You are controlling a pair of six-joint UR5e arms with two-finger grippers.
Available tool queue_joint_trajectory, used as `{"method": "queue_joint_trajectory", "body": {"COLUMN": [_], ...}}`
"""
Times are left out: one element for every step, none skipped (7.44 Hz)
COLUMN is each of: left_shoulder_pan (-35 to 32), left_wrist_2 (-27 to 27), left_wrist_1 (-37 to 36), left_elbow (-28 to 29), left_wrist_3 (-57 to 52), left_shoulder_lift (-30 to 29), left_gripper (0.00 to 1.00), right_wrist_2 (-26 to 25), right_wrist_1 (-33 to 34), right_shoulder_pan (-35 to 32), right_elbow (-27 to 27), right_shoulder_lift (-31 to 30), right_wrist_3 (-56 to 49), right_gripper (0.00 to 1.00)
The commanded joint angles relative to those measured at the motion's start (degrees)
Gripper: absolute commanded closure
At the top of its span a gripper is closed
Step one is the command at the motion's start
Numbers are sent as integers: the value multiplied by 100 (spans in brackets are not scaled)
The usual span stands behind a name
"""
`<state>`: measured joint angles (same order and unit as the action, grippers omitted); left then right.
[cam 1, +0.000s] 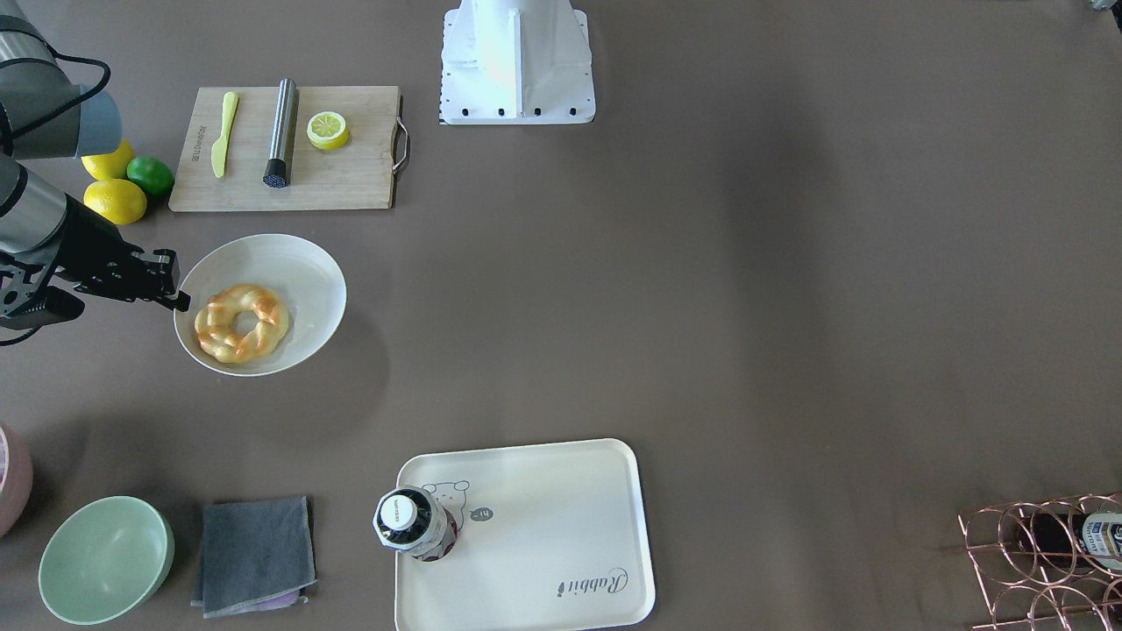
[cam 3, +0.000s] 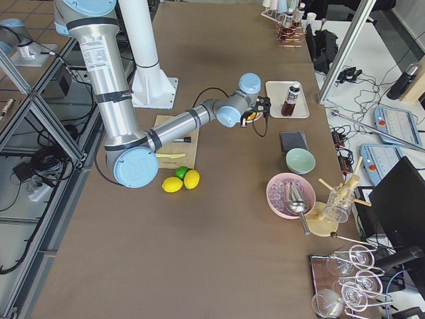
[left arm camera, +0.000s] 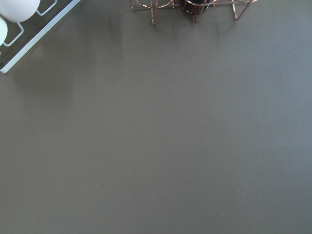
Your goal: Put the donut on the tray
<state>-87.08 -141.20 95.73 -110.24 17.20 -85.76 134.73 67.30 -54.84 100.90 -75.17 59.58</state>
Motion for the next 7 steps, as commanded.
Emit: {"method": "queue_joint_trajectory", "body": {"left_shoulder_pan": [1075, 1427, 1865, 2192, 2691, 3044, 3265], "left_wrist_2": [-75, -48, 22, 362, 626, 1012, 1172], "left_wrist_1": [-133, -133, -133, -133, -133, -133, -142], "left_elbow": [-480, -481, -455, -455, -394, -323, -271], "left_wrist_3": [2035, 2694, 3301, 3960, 4645, 4957, 5204], "left_shoulder_lift": [-878, -1316, -1694, -2098, -2503, -2733, -2927], "left_gripper": [3, 3, 3, 3, 3, 3, 3], "right_wrist_2": [-43, -95, -218, -349, -429, -491, -770], "right_wrist_1": [659, 992, 1283, 1573, 1898, 2058, 2094], "right_shoulder_pan": [412, 526, 631, 737, 807, 904, 1131], "right_elbow": [132, 132, 123, 114, 123, 132, 167], "right_shoulder_lift": [1115, 1510, 1836, 2127, 2373, 2506, 2638], "right_wrist_3": [1158, 1414, 1521, 1635, 1654, 1697, 1941], "right_gripper": [100, 100, 100, 100, 100, 100, 100]}}
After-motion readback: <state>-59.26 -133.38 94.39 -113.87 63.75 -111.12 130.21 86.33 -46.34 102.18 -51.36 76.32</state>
